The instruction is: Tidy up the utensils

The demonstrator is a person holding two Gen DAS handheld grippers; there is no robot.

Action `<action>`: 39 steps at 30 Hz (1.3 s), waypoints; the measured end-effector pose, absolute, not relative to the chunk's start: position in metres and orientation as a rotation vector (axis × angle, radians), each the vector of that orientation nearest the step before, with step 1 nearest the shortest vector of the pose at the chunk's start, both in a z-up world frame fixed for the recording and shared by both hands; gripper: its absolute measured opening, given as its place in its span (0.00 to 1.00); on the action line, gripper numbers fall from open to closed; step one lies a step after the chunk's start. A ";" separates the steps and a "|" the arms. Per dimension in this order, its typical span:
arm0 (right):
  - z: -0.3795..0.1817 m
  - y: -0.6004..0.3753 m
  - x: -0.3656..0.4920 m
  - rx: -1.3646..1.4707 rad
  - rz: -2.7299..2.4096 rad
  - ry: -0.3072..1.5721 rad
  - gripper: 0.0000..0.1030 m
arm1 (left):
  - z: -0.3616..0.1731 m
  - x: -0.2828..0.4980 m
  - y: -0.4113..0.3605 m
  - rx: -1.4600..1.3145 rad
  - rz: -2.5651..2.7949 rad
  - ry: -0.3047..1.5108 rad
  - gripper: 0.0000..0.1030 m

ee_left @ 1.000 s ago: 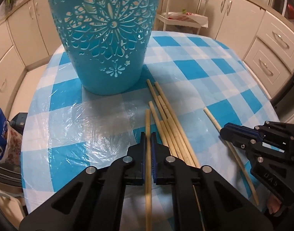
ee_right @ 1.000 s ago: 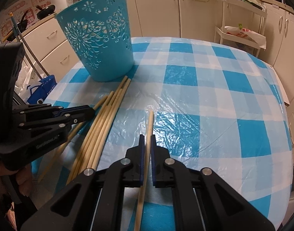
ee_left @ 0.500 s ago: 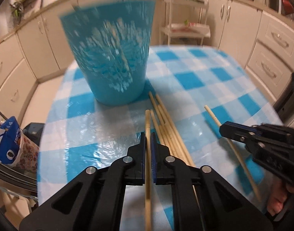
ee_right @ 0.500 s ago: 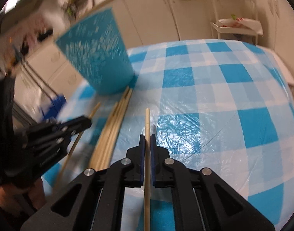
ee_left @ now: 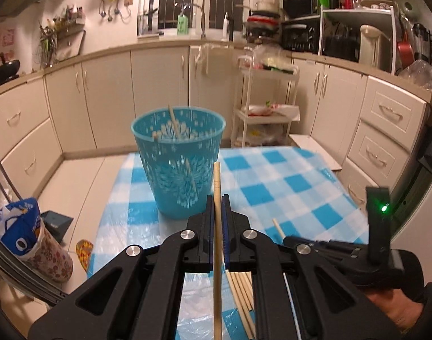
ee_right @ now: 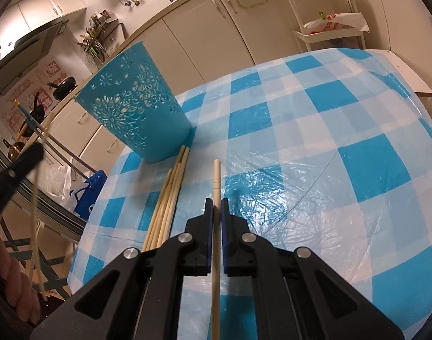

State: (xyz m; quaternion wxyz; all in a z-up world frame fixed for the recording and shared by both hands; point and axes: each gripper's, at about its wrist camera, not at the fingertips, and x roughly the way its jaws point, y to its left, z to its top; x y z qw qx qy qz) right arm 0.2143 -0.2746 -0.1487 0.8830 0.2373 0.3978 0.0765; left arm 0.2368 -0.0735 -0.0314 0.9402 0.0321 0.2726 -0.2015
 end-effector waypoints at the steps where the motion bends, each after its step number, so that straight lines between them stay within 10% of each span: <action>1: -0.149 -0.275 0.215 0.499 0.160 0.831 0.06 | -0.028 0.236 -0.073 0.060 -0.413 0.547 0.05; 39: -0.147 -0.279 0.209 0.520 0.181 0.783 0.06 | 0.094 0.362 -0.029 -0.329 -0.387 0.084 0.05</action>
